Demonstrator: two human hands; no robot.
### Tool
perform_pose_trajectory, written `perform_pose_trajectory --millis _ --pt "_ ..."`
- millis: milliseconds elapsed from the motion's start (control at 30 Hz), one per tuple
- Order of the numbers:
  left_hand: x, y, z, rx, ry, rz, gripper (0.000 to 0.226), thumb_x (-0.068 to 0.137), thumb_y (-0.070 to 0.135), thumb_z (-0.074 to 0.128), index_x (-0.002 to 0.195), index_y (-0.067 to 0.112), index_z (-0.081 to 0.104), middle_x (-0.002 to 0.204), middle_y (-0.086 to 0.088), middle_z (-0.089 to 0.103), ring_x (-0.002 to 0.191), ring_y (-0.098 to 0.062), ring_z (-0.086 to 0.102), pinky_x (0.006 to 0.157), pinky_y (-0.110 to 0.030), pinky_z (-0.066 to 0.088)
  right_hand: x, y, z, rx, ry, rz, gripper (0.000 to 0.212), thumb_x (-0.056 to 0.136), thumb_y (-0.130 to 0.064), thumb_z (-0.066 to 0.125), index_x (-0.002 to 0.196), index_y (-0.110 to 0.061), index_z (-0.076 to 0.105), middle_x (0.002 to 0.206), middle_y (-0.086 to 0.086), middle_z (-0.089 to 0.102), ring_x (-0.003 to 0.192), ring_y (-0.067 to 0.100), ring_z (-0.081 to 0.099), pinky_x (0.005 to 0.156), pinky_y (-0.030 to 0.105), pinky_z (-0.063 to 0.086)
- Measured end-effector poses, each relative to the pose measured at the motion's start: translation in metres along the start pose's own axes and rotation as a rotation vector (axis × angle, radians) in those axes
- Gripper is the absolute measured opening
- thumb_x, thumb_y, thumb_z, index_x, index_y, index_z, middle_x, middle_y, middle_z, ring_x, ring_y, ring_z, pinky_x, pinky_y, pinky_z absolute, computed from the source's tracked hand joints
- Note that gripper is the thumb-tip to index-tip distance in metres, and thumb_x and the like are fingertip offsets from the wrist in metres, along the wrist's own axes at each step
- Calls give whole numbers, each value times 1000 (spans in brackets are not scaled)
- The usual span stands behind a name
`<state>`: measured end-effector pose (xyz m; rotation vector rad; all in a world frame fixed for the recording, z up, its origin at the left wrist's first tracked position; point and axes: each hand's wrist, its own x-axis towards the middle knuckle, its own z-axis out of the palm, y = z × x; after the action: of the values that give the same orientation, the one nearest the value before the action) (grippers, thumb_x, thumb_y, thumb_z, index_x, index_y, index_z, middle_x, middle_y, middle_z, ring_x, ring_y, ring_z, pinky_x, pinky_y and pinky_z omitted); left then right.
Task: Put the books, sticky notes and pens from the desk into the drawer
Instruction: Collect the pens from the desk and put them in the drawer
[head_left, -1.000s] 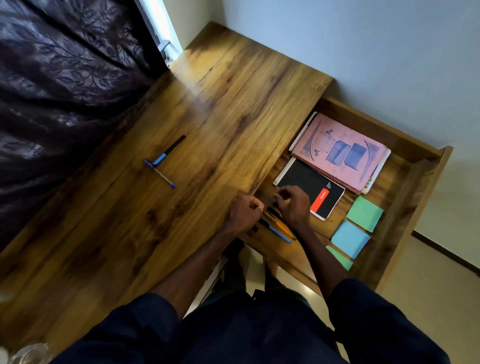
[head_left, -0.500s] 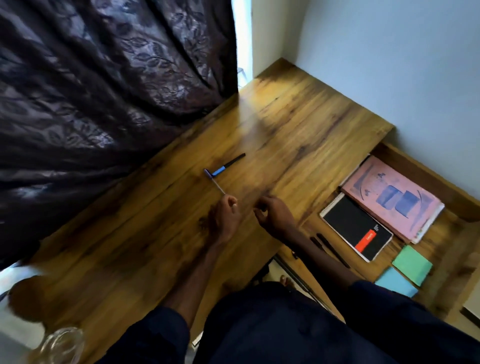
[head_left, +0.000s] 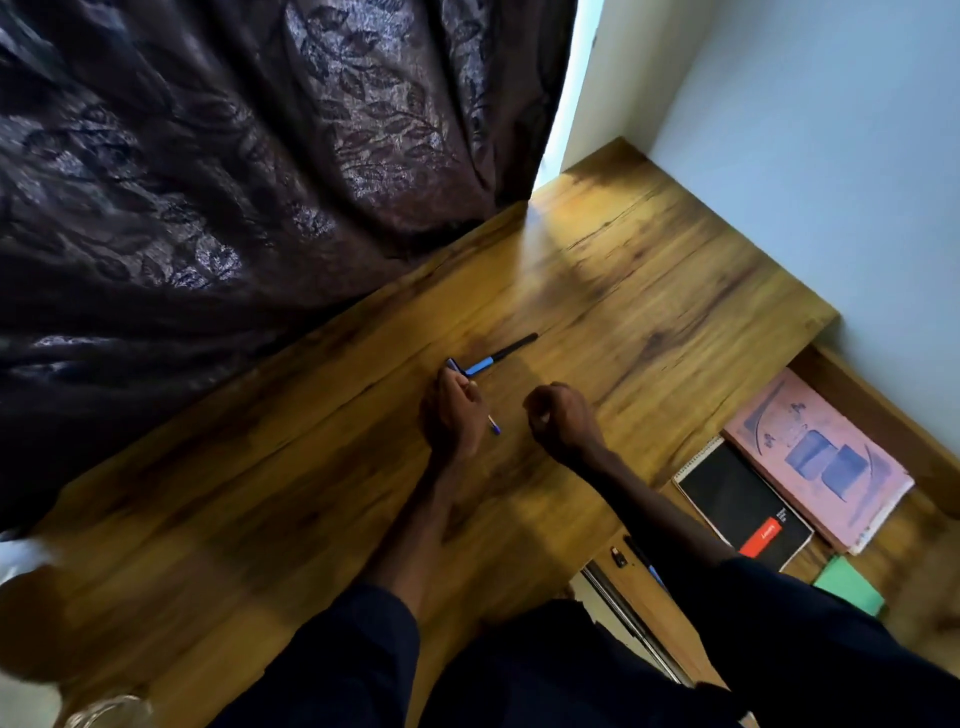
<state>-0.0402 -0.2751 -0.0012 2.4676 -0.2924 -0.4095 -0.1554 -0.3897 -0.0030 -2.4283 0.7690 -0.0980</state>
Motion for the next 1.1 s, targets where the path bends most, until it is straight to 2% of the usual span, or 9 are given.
perform_pose_trajectory --millis 100,200,267,400,500,567,667,900,1100 --pt "3 -6 3 -34 -5 -4 9 95 29 58 99 21 57 104 2 65 96 -17 59 87 -36 49 35 -9 1 -62 10 -10 24 86 1 61 105 -10 70 104 5 67 87 19 64 68 28 53" --pt "1 -13 2 -32 -6 7 11 94 31 59 100 23 60 103 3 66 96 -17 60 85 -35 48 72 -22 10 -151 -5 -59 30 87 2 61 114 -9 66 115 10 63 99 27 61 75 41 56" --pt "0 -19 2 -26 -24 34 13 89 30 66 100 24 62 103 3 67 98 -18 60 84 -36 48 90 -26 18 -256 -75 -122 28 85 4 59 112 -4 65 112 16 60 98 35 59 73 48 55" --pt "-3 -27 -1 -48 -65 76 12 85 30 69 95 26 63 99 5 70 93 -16 63 75 -31 46 103 -19 27 -355 -149 -162 19 79 -2 66 97 -6 69 106 17 60 97 37 57 68 42 51" --pt "-3 -27 -3 -102 -100 54 8 87 30 66 94 27 64 97 9 69 89 -12 63 76 -31 50 95 -15 27 -296 -91 -126 5 78 -4 68 82 -6 67 87 16 62 83 38 61 60 39 44" --pt "-2 -24 -2 -156 -138 -4 8 90 34 65 97 29 64 98 11 69 88 -9 64 74 -31 56 88 -14 24 -236 -51 -56 7 86 -6 61 86 -5 67 87 17 64 85 36 60 63 38 43" --pt "2 -13 1 -329 -197 -111 17 93 36 66 102 23 69 98 9 70 80 -1 64 59 -15 49 77 -13 19 -137 -5 6 10 90 -11 61 92 -10 71 90 11 67 80 30 63 60 38 50" --pt "10 -5 9 -548 -230 -242 26 88 42 72 99 19 75 86 -1 77 75 -17 75 70 -40 64 52 -23 17 66 -28 -58 6 85 -20 70 89 -22 74 80 -7 70 69 7 64 60 33 57" --pt "6 -14 2 -521 -235 -210 23 91 34 72 98 13 77 88 -1 78 75 -12 74 62 -26 61 40 -23 20 177 -68 -64 11 85 -27 71 92 -21 75 81 -7 74 69 6 68 63 36 58"
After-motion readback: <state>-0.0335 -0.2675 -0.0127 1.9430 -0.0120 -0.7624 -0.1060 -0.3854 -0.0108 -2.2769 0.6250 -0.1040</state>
